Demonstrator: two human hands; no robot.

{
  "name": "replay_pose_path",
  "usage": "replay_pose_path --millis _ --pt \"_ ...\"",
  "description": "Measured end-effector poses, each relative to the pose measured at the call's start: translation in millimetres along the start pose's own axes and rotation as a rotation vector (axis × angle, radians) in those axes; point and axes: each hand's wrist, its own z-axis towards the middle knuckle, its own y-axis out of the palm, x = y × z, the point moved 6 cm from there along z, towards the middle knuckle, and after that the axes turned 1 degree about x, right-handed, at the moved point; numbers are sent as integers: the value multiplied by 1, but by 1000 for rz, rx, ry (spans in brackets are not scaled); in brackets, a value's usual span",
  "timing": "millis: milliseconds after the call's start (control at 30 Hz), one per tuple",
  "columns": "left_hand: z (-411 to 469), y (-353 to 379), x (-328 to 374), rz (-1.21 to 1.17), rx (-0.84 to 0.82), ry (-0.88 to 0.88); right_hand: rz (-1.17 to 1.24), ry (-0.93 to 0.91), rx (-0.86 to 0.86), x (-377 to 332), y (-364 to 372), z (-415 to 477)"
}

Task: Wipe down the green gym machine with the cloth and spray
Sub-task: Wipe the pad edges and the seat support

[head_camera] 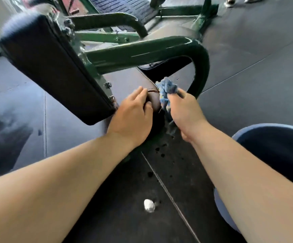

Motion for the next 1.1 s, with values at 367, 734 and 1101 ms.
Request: replay_pose_path --millis 367,734,1101 --pt "0 1 3 193 3 42 394 203 -267 6 10 9" --pt "0 2 3 118 23 35 114 164 -264 -6 34 77" --pt "-2 5 -1 88 69 80 182 4 -196 -4 24 51"
